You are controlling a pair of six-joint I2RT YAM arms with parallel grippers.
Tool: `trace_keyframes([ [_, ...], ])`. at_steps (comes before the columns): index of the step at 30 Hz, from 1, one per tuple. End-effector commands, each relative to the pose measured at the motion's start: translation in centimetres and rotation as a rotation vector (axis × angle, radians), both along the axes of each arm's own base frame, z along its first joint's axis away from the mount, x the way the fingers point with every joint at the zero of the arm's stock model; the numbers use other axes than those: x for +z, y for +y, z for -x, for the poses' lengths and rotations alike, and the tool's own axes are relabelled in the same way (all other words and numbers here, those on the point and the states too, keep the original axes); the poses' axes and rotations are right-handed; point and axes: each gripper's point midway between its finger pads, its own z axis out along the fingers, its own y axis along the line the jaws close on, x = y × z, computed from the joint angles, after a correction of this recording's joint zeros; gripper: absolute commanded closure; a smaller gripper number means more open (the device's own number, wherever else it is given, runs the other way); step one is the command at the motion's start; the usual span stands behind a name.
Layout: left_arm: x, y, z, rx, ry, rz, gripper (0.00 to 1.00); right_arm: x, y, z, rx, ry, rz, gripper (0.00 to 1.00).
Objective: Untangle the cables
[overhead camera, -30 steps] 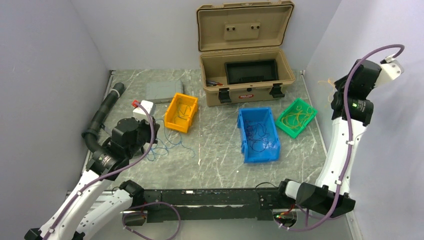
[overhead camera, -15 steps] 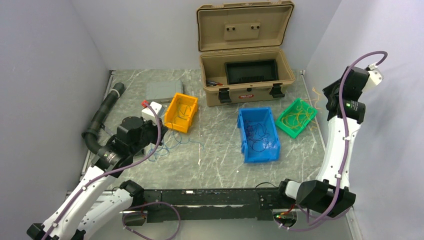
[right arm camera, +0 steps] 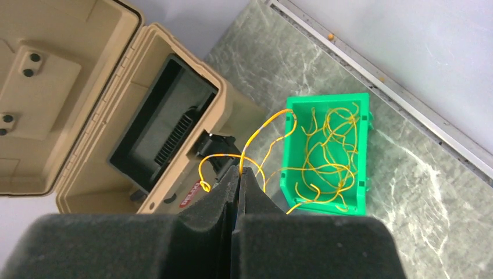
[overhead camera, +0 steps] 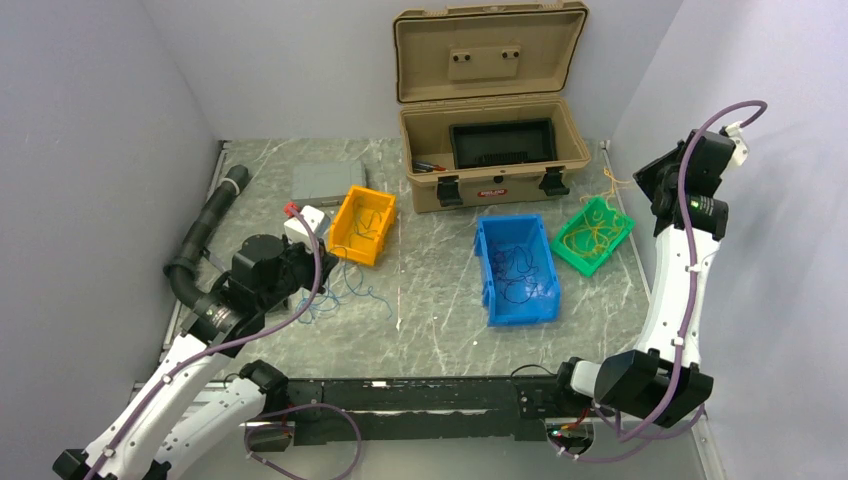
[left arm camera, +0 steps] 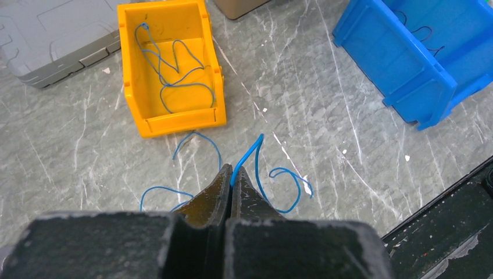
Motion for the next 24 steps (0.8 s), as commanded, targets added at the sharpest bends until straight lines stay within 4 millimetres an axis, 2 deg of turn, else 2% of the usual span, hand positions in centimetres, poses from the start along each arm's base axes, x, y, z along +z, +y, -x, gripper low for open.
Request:
trace_keyframes([
  [1,0.9,-0.1,0.0,-0.015,-0.041,0.011,1.0,4.2,0.1,-1.0,0.015,-0.121,0.011,1.0],
  [4,0.9,-0.1,0.1,-0.016,-0.044,0.015,1.0,3.1,0.0,-0.8,0.006,-0.102,0.014,1.0],
  [12,0.7,-0.6,0.2,-0.039,-0.026,0.016,1.0,-3.4,-0.3,-1.2,0.002,-0.022,-0.019,1.0],
  [20,0.8,-0.3,0.3,-0.03,-0.035,0.02,1.0,-8.4,-2.8,-0.1,-0.145,0.096,-0.002,1.0],
  [24,0.7,-0.4,0.3,-0.034,-0.031,0.019,1.0,-11.8,-3.7,0.5,-0.21,0.169,-0.016,1.0],
])
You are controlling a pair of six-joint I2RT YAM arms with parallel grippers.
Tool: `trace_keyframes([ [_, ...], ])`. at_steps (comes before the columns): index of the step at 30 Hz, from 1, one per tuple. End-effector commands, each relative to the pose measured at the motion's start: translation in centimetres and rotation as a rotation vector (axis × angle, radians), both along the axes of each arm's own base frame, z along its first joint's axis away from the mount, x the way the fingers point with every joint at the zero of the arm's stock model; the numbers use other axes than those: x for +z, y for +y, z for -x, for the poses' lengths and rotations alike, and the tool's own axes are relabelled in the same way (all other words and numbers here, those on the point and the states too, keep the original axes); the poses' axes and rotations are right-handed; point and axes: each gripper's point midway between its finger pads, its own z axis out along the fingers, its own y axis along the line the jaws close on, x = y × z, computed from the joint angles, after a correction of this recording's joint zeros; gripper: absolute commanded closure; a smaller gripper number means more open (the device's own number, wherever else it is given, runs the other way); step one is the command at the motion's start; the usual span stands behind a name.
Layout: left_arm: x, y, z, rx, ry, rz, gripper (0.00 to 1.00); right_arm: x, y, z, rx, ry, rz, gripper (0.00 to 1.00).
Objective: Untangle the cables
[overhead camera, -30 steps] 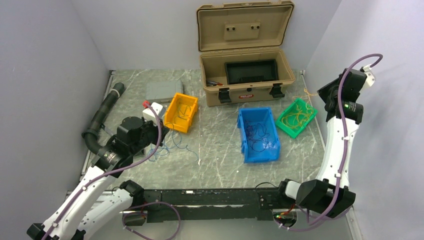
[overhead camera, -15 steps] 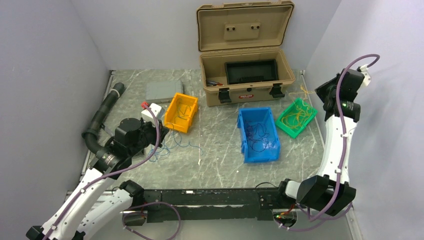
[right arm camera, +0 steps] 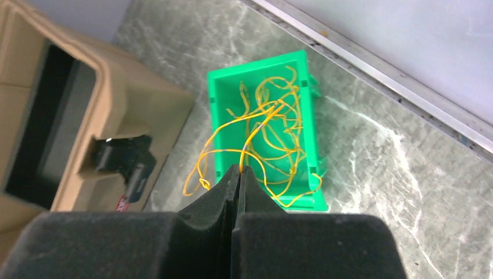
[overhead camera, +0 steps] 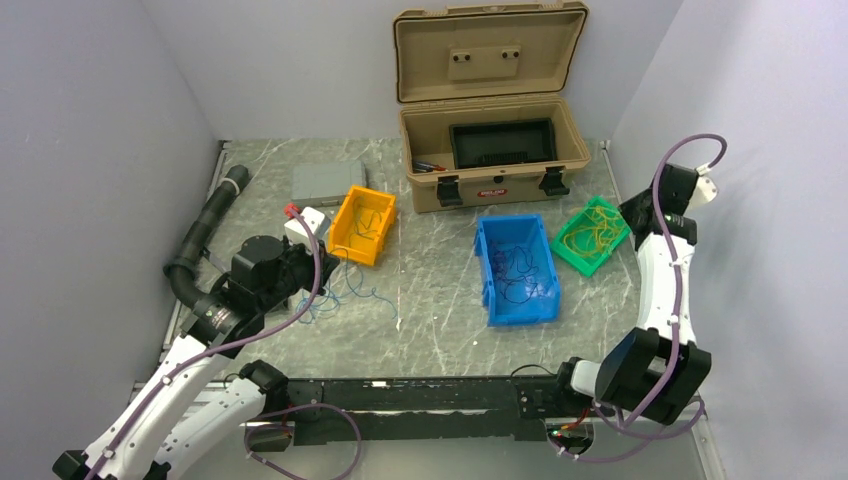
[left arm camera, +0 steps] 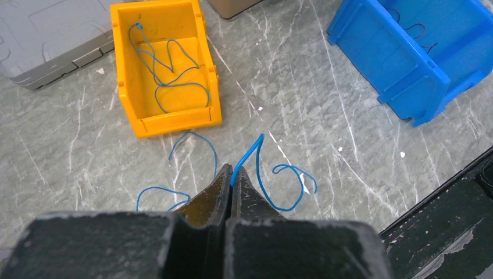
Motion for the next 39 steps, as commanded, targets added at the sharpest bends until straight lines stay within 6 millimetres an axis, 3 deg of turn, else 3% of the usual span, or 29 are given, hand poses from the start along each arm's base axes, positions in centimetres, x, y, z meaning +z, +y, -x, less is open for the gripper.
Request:
trace_keyframes([
  [1,0.6,-0.2,-0.1,-0.017,-0.027,0.008,1.0,-2.4,-2.0,0.0,-0.111,0.03,0.015,1.0],
  [6,0.6,-0.2,0.0,-0.018,-0.028,0.009,1.0,-5.9,-2.4,0.5,-0.157,0.11,-0.009,1.0],
  [10,0.5,-0.2,0.0,-0.018,-0.025,0.007,1.0,-7.2,-2.8,1.2,-0.179,0.138,0.006,1.0],
  [14,0.5,-0.3,-0.1,-0.017,-0.023,0.004,1.0,-8.9,-1.6,-0.5,-0.087,0.111,-0.021,1.0],
  [21,0.2,-0.2,-0.2,-0.013,-0.011,-0.002,1.0,-13.0,-0.4,-2.9,-0.06,0.248,-0.015,1.0],
  [29,0.1,-0.1,-0.3,-0.004,-0.011,-0.005,1.0,-18.6,0.1,-3.1,-0.067,0.339,-0.074,1.0],
  [33,0.1,-0.2,-0.3,-0.01,-0.009,-0.006,1.0,-18.2,0.2,-3.0,-0.042,0.369,-0.065,1.0],
  [38,0.0,-0.3,-0.3,-0.013,-0.005,-0.007,1.0,-13.1,-0.1,-3.1,-0.029,0.289,0.003,0.91],
  [39,0.0,-0.3,-0.3,-0.013,-0.004,-0.006,1.0,-12.0,0.0,-2.9,-0.028,0.27,0.015,0.84],
])
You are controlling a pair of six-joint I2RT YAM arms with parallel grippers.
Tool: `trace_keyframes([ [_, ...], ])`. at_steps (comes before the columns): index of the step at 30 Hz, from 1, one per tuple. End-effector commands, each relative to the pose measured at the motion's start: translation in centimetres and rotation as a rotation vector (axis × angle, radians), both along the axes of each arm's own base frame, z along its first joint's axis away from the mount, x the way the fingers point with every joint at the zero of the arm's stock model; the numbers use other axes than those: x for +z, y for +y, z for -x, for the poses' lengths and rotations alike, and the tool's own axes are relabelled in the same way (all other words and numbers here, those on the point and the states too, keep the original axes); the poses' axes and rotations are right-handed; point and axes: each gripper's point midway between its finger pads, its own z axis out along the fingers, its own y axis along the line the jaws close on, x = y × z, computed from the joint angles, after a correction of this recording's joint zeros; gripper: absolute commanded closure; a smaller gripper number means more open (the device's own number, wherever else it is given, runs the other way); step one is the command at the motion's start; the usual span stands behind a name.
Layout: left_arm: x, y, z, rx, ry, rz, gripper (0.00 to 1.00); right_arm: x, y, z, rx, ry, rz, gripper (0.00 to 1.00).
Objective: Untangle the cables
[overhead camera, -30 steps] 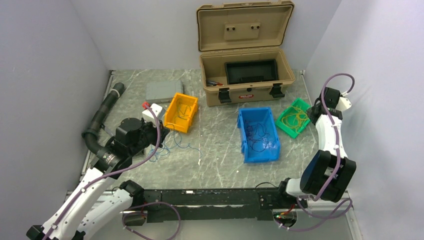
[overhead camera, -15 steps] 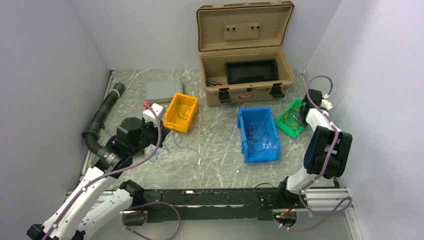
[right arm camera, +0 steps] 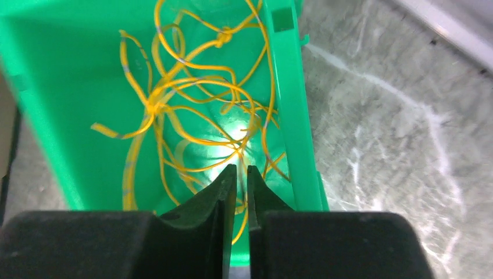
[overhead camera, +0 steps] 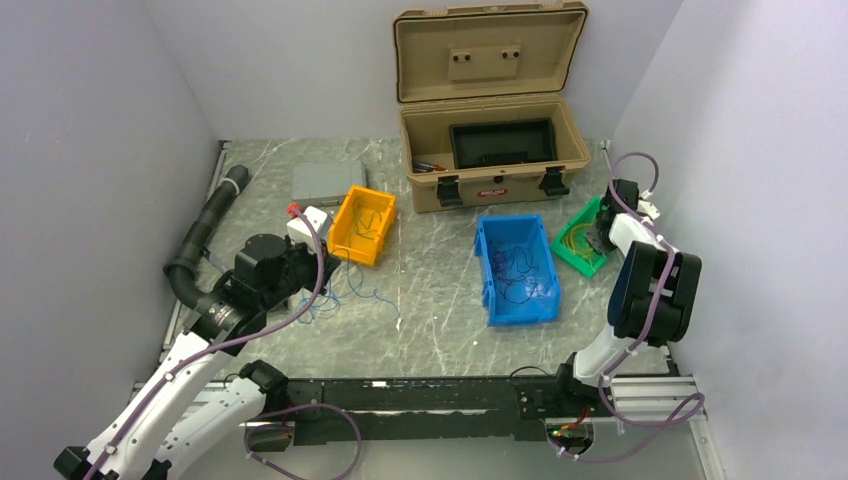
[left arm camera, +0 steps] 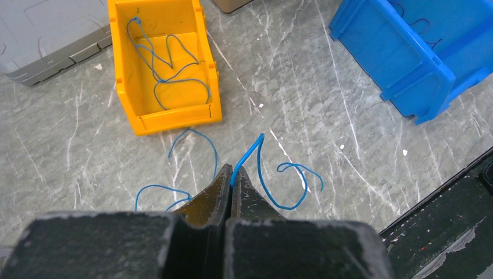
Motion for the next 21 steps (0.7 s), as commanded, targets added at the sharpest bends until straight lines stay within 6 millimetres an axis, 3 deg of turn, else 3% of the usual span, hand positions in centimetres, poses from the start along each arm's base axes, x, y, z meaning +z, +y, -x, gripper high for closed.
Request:
trace_keyframes([
  [1,0.4,-0.2,-0.2,-0.011,-0.02,0.002,1.0,7.6,-0.9,-1.2,0.017,-0.153,0.098,0.71],
  [4,0.4,-0.2,-0.1,-0.012,-0.022,0.004,1.0,9.6,-0.6,-0.9,0.037,-0.195,0.111,0.56],
  [8,0.4,-0.2,-0.1,-0.015,-0.017,0.002,1.0,10.6,-0.2,-0.7,0.061,-0.214,0.109,0.54],
  [13,0.1,-0.3,-0.1,-0.017,-0.011,-0.001,1.0,12.2,1.2,-0.9,0.145,-0.265,0.085,0.43],
  [18,-1.3,-1.1,-0.3,-0.051,0.053,-0.018,1.0,15.8,5.2,-0.3,0.312,-0.399,0.015,0.03],
  [21,-2.5,-1.6,-0.5,-0.052,0.122,-0.036,1.0,18.8,9.3,0.4,0.503,-0.503,-0.017,0.0],
])
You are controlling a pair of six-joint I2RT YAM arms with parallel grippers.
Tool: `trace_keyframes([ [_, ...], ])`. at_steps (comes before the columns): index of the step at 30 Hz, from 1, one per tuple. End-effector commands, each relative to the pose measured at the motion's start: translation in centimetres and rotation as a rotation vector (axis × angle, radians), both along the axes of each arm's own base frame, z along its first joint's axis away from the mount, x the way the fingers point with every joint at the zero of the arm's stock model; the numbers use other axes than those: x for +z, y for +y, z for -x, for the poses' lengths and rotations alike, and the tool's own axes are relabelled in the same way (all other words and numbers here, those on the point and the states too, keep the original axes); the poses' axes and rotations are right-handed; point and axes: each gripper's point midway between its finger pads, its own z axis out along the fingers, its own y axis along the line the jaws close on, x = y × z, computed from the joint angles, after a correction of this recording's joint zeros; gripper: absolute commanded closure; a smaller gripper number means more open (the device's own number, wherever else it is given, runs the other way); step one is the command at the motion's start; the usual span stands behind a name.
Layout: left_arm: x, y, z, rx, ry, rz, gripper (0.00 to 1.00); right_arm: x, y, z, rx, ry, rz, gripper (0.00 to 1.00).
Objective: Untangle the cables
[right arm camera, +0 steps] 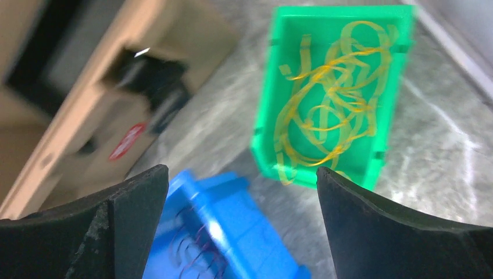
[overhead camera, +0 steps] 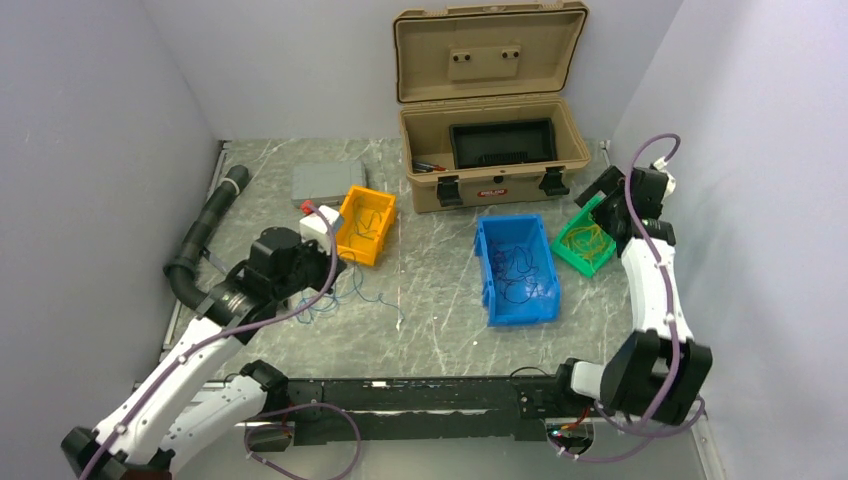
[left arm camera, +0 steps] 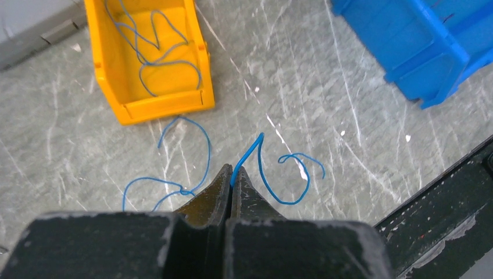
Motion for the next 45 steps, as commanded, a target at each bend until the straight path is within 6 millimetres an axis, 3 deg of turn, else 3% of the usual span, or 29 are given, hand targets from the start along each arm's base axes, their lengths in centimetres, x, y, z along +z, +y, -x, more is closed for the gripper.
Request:
trace_keyframes([
  [1,-1.3,-1.0,-0.3,-0.027,0.082,-0.015,1.0,5.8,7.0,0.8,0.336,-0.19,-0.017,0.0],
  [5,-1.3,-2.0,-0.4,-0.05,0.138,0.0,1.0,8.0,16.0,3.0,0.705,-0.264,-0.001,0.0],
  [7,-0.2,-2.9,-0.3,-0.08,0.144,0.036,1.0,8.3,19.9,4.6,0.874,-0.294,-0.018,0.0],
  [10,2.7,-4.1,-0.1,-0.116,0.137,0.07,1.0,8.8,24.2,6.8,1.075,-0.39,-0.061,0.0],
  [12,5.2,-4.4,0.0,-0.119,0.099,0.068,1.0,8.5,25.9,8.4,1.158,-0.438,-0.088,0.0],
  [14,7.6,-3.8,-0.4,-0.071,0.06,0.052,1.0,8.8,26.6,9.2,1.189,-0.479,-0.086,0.0],
  [20,11.9,-1.4,-2.5,0.074,0.021,-0.045,1.0,10.0,26.5,10.3,1.192,-0.55,-0.071,0.0],
  [25,17.6,-1.6,-3.1,0.068,-0.043,-0.022,1.0,10.8,26.5,10.6,1.198,-0.577,-0.058,0.0],
  [30,21.9,-2.0,-4.1,0.071,-0.129,0.01,1.0,11.4,26.9,11.2,1.231,-0.616,-0.064,0.0],
  [36,27.4,-0.9,-5.8,0.141,-0.265,0.012,1.0,11.8,27.0,11.4,1.231,-0.643,-0.073,0.0],
  [45,33.3,2.4,-7.7,0.319,-0.509,0.022,1.0,12.3,26.8,11.4,1.218,-0.651,-0.059,0.0],
])
